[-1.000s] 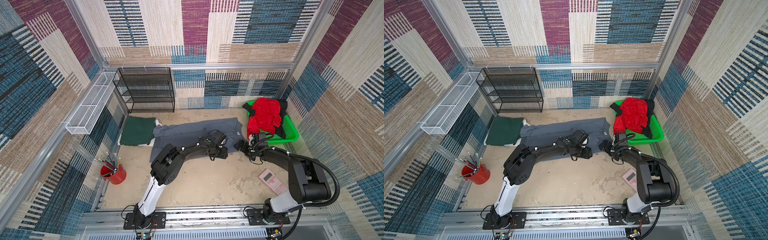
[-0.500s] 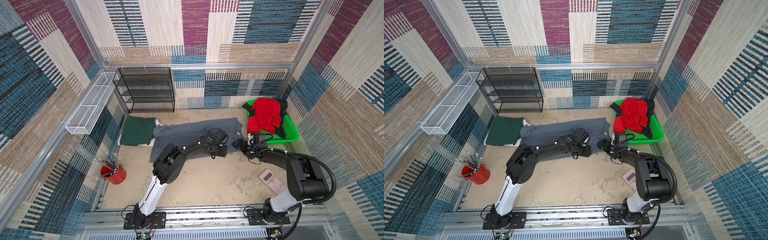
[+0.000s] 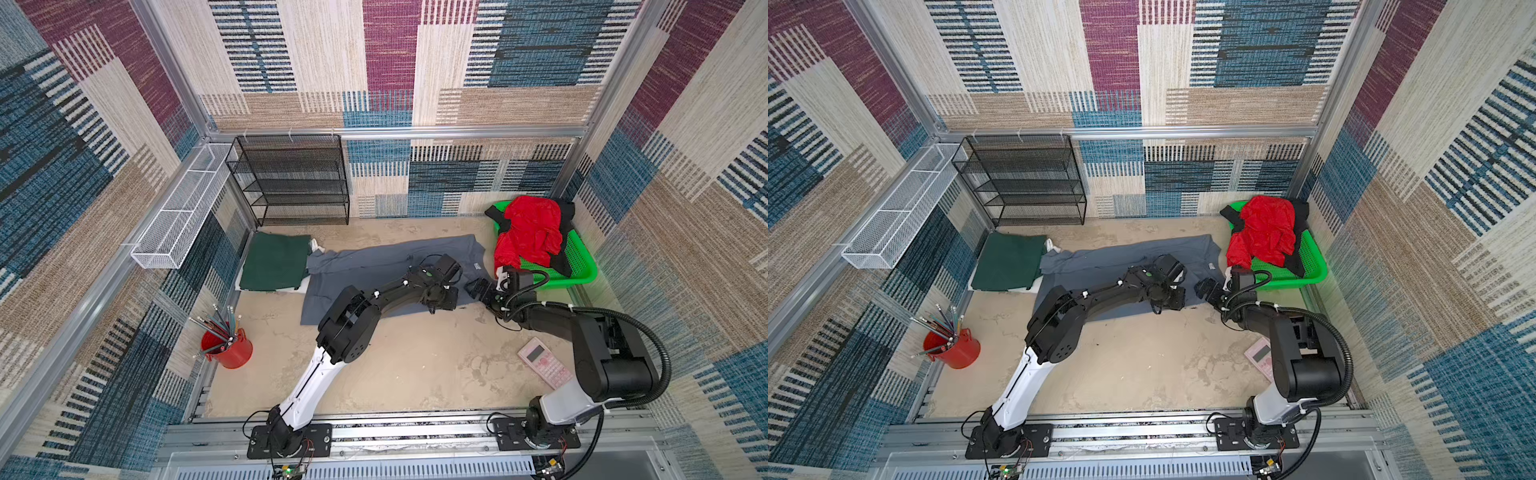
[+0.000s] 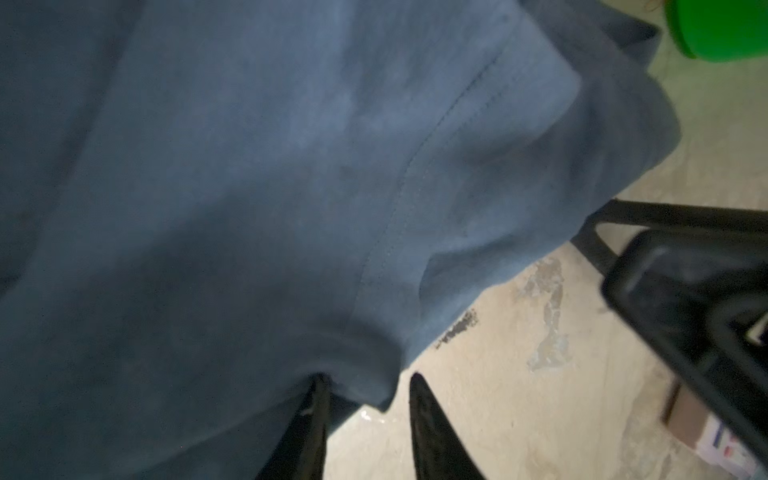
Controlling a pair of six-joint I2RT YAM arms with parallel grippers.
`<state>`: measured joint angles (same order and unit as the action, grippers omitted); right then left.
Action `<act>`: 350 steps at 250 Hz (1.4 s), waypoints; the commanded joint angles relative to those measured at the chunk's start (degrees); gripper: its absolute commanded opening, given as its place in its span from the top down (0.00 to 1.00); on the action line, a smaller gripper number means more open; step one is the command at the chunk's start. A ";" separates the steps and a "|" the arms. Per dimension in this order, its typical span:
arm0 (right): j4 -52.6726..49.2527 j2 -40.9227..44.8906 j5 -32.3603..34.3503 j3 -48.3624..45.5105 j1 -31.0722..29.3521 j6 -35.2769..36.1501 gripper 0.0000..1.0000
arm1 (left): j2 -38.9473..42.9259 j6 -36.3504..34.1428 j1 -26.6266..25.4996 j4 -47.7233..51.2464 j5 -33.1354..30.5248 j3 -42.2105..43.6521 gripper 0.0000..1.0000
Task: Fold and stack the t-shirts
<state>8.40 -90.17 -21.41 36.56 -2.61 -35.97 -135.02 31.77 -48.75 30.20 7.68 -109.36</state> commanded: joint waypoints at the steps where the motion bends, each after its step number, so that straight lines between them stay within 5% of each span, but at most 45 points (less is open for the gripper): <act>1: -6.47 -0.31 1.43 -1.18 -0.02 -1.92 0.01 | -0.24 -1.71 0.09 3.70 -1.55 -0.92 0.73; 92: -5.42 -1.15 0.64 -2.36 -0.02 -1.78 0.01 | -0.59 -1.98 1.09 6.44 -2.70 -3.39 1.00; 216: -7.61 -0.18 3.59 -2.40 -0.02 -0.66 0.00 | 0.64 -2.41 6.43 4.80 -3.10 -6.28 1.00; 272: -6.92 0.17 4.43 -4.20 -0.36 -1.32 0.07 | 0.02 -1.45 9.52 3.57 -0.92 -7.81 1.00; 350: -18.38 2.53 18.60 3.67 -6.70 1.94 0.08 | -0.37 1.97 14.59 -2.11 5.43 -5.68 1.00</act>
<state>3.36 -88.14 -11.27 37.26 -7.16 -35.62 -135.06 32.88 -35.35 31.64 9.91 -114.78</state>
